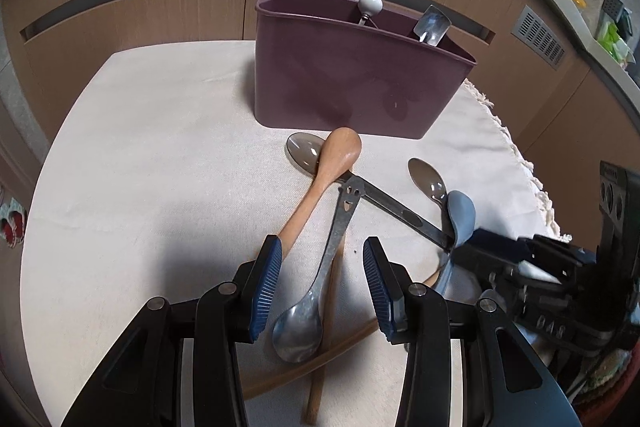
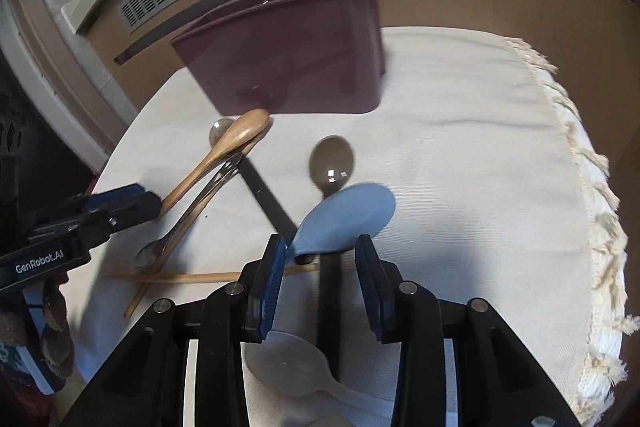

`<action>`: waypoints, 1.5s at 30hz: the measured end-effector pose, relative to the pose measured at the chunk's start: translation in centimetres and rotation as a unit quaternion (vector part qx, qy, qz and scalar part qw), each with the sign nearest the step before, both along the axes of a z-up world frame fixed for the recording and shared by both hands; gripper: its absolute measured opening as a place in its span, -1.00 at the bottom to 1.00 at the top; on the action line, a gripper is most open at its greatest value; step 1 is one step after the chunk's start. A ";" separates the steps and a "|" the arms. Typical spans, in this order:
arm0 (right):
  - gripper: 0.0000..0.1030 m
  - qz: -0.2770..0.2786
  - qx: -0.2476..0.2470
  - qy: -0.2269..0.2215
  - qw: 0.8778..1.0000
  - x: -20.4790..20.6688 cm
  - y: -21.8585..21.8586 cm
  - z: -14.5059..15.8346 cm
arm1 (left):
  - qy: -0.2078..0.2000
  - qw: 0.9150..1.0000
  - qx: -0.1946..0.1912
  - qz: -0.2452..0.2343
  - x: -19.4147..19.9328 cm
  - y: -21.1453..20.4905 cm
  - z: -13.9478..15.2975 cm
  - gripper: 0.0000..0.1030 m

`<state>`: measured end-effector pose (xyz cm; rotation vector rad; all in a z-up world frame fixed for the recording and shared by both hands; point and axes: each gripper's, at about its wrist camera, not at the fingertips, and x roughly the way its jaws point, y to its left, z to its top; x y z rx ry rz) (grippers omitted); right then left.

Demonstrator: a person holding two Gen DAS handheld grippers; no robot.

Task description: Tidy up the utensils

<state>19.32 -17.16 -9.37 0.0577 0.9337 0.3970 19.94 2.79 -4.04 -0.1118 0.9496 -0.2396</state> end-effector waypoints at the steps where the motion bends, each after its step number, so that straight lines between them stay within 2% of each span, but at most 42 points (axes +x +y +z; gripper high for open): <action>1: -0.33 0.008 -0.005 0.000 1.000 -0.2 0.2 -0.1 | 0.001 1.000 0.001 -0.003 0.1 -0.2 -0.1 -0.16; 6: -0.39 0.034 -0.058 -0.019 0.998 -2.7 0.0 -0.5 | 0.003 0.999 0.017 -0.030 0.2 -1.8 -1.0 -0.16; 8: -0.39 0.028 -0.085 -0.030 0.996 -3.6 -0.7 -0.6 | 0.003 0.999 0.018 -0.039 0.0 -2.5 -1.1 -0.16; 10: -0.39 0.015 -0.091 -0.038 0.995 -4.4 -2.1 -0.4 | -0.002 0.999 0.014 -0.045 -0.5 -3.0 -1.0 -0.16; 12: -0.39 0.002 -0.068 -0.038 0.997 -4.8 -3.8 0.0 | -0.006 0.999 0.009 -0.051 -1.1 -3.3 -0.9 -0.16; 15: -0.35 -0.025 -0.002 -0.027 0.999 -4.8 -6.7 0.7 | -0.003 0.999 -0.002 -0.053 -1.9 -3.4 -1.2 -0.16; 18: -0.33 -0.049 0.032 -0.024 0.998 -4.2 -8.0 1.1 | 0.007 0.998 -0.003 -0.056 -2.7 -3.5 -1.8 -0.16; 21: -0.33 -0.060 0.045 -0.024 0.997 -3.6 -8.2 1.4 | 0.027 0.997 -0.016 -0.069 -3.8 -3.5 -2.4 -0.16; 23: -0.33 -0.058 0.050 -0.018 0.997 -3.1 -7.5 1.5 | 0.032 0.996 -0.030 -0.081 -4.8 -3.3 -2.2 -0.16; 25: -0.33 -0.055 0.053 -0.005 0.997 -2.5 -6.4 1.4 | 0.016 0.997 -0.030 -0.074 -5.5 -2.6 -1.5 -0.16; 29: -0.33 -0.050 0.059 0.020 0.997 -0.9 -3.1 1.0 | -0.030 0.999 0.013 -0.012 -5.4 0.0 0.5 -0.15; 34: -0.33 -0.080 0.049 0.032 0.995 0.9 -1.1 0.9 | -0.050 0.998 0.018 0.029 -4.3 2.9 1.5 -0.16; 38: -0.26 -0.123 0.011 0.049 0.991 3.1 0.2 0.4 | -0.055 0.998 0.024 0.034 -3.2 3.5 1.5 -0.16; 45: -0.25 -0.104 -0.061 0.026 0.992 5.5 4.7 0.1 | -0.047 0.998 0.020 0.028 -2.0 3.9 1.0 -0.15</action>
